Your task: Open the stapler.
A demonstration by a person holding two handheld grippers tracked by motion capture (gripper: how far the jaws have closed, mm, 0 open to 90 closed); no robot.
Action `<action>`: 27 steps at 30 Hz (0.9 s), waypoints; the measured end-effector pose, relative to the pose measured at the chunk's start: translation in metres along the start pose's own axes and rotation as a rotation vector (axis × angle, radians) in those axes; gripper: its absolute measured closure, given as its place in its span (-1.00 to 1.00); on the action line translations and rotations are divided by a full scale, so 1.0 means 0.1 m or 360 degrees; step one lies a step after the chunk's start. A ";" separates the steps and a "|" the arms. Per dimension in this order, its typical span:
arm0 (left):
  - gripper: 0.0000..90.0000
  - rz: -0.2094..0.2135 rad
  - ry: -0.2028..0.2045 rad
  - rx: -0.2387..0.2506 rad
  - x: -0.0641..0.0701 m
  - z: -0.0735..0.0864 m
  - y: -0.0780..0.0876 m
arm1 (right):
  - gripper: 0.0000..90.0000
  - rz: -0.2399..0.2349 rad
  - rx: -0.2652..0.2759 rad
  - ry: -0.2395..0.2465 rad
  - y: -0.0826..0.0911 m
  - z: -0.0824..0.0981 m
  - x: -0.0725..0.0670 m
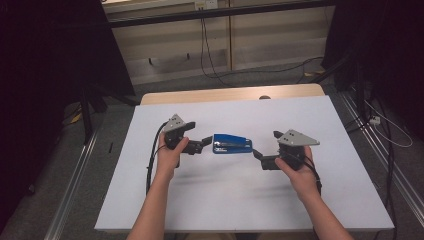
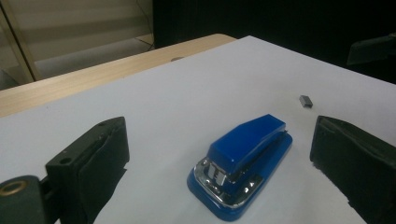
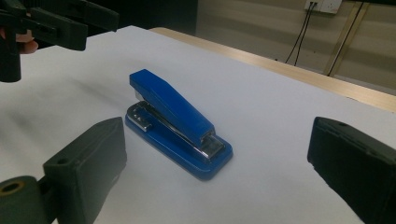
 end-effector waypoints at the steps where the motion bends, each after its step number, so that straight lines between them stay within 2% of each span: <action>1: -0.87 -0.0017 -0.0002 -0.0006 -0.02 0.00 -0.02 | -0.91 0.0000 -0.0006 0.0000 -0.02 0.00 0.00; 6: -0.87 -0.0004 -0.0033 -0.0025 -0.04 0.02 -0.06 | -0.90 -0.0010 -0.0025 0.0008 -0.13 0.02 -0.04; 8: -0.87 0.0042 -0.0070 -0.0059 -0.02 0.09 -0.12 | -0.90 -0.0008 -0.0032 0.0000 -0.16 0.03 -0.05; 11: -0.84 0.0050 -0.0051 -0.0080 -0.01 0.13 -0.17 | -0.90 -0.0005 -0.0038 -0.0004 -0.19 0.04 -0.06; 12: -0.82 0.0037 -0.0064 -0.0111 -0.02 0.18 -0.21 | -0.90 -0.0003 -0.0050 -0.0012 -0.22 0.06 -0.08; 13: -0.82 0.0037 -0.0064 -0.0111 -0.02 0.18 -0.21 | -0.90 -0.0003 -0.0050 -0.0012 -0.22 0.06 -0.08; 16: -0.82 0.0052 -0.0074 -0.0149 -0.01 0.24 -0.24 | -0.90 -0.0009 -0.0061 -0.0013 -0.25 0.07 -0.12; 18: -0.82 0.0091 -0.0072 -0.0171 0.02 0.29 -0.28 | -0.90 -0.0006 -0.0067 -0.0009 -0.26 0.07 -0.13; 20: -0.65 0.0091 -0.0137 -0.0256 0.05 0.40 -0.34 | -0.90 0.0000 -0.0064 0.0001 -0.27 0.05 -0.14; 22: -0.62 0.0105 -0.0131 -0.0267 0.06 0.42 -0.35 | -0.90 0.0001 -0.0062 -0.0001 -0.27 0.05 -0.14; 24: -0.56 0.0076 -0.0149 -0.0287 0.04 0.45 -0.37 | -0.90 0.0004 -0.0069 -0.0002 -0.26 0.06 -0.14; 25: -0.53 0.0068 -0.0148 -0.0285 0.03 0.45 -0.38 | -0.90 0.0006 -0.0077 -0.0001 -0.26 0.07 -0.14; 26: -0.41 0.0064 -0.0155 -0.0272 0.03 0.45 -0.39 | -0.90 0.0010 -0.0081 -0.0008 -0.26 0.09 -0.13; 27: -0.39 0.0065 -0.0134 -0.0255 0.02 0.45 -0.40 | -0.90 0.0014 -0.0082 -0.0009 -0.26 0.09 -0.12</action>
Point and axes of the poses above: each handheld gripper's, and its own axes: y roughly backward along the jaws, z roughly out of its underside, x roughly to its right, the point moved 10 cm from there along -y, roughly forward along the jaws, and after that the axes turned 4 degrees about x, right-handed, at the moved point
